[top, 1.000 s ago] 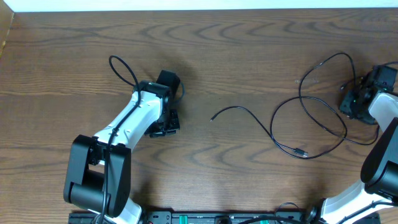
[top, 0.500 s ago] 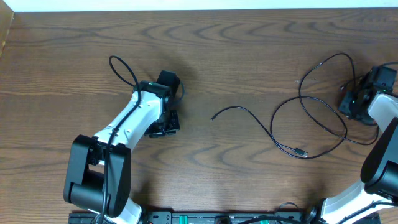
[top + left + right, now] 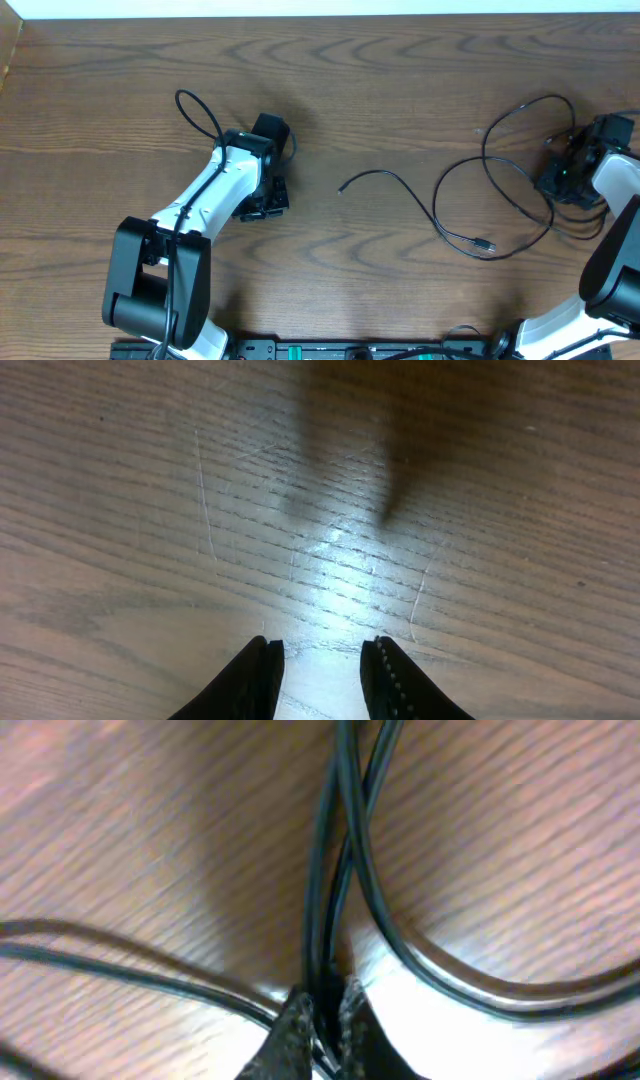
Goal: Untangle cables
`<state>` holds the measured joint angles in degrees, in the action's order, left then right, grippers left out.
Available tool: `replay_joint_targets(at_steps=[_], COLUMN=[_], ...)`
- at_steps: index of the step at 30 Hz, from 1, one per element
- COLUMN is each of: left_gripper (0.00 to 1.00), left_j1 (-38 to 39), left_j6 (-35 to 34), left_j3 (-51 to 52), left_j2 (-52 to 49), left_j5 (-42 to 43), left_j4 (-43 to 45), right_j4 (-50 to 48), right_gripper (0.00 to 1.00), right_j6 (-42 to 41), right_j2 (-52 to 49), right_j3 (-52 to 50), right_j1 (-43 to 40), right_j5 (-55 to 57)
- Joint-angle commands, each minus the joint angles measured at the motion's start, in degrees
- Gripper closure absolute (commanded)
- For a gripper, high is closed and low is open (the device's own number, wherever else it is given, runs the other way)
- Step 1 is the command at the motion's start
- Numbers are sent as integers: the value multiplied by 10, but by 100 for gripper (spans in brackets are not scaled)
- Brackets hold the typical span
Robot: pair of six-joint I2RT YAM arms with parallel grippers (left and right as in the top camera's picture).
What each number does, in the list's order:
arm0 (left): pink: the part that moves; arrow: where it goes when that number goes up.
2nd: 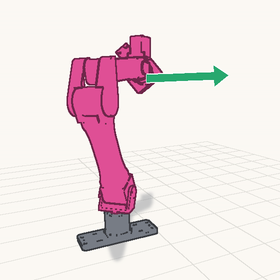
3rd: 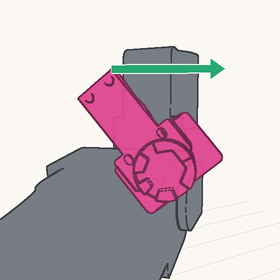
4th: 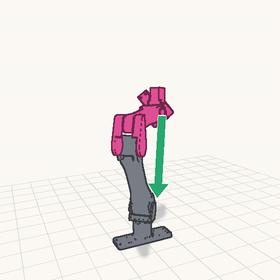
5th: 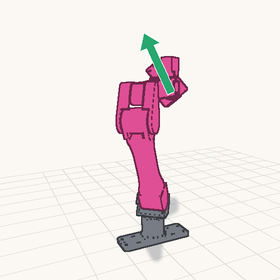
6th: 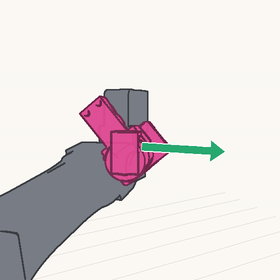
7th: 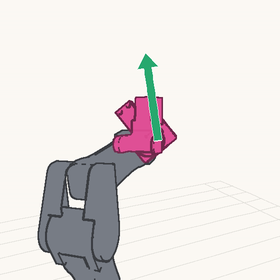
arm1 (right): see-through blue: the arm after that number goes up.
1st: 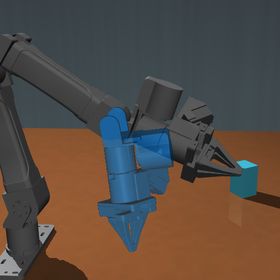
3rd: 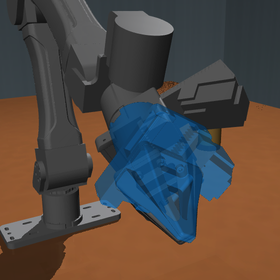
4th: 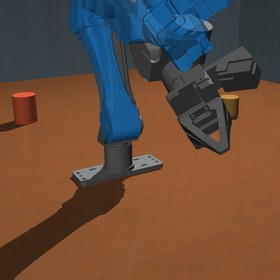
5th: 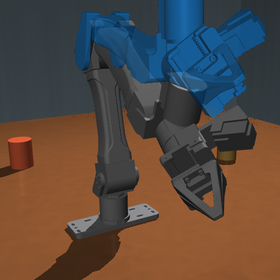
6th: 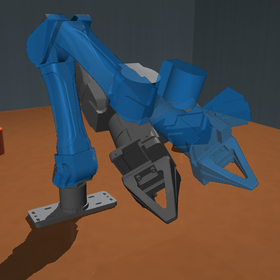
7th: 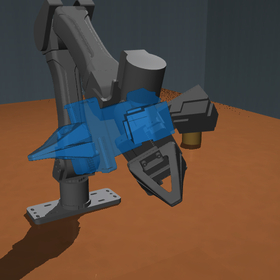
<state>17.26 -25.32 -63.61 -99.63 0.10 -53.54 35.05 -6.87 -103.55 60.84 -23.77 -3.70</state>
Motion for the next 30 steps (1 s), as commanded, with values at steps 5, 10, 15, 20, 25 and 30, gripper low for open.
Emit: replay_joint_targets(at_steps=[5, 10, 15, 20, 25, 30], left_gripper=[69, 68, 68, 68, 69, 68], left_j1=[-2, -2, -2, -2, -2, -2], left_j6=[-2, -2, -2, -2, -2, -2], left_j3=[-4, -4, -4, -4, -4, -4], left_j2=[6, 6, 6, 6, 6, 6], left_j5=[-1, -1, -1, -1, -1, -1], left_j4=[-2, -2, -2, -2, -2, -2], right_j4=[134, 146, 128, 86, -16, -45], right_gripper=[92, 93, 79, 73, 62, 54], right_j6=[-12, 24, -26, -173, -57, 48], right_j2=[158, 191, 183, 156, 103, 30], right_j3=[28, 27, 27, 27, 27, 27], right_j1=[6, 34, 43, 41, 41, 29], right_j5=[-263, -226, 28, 199, 182, 143])
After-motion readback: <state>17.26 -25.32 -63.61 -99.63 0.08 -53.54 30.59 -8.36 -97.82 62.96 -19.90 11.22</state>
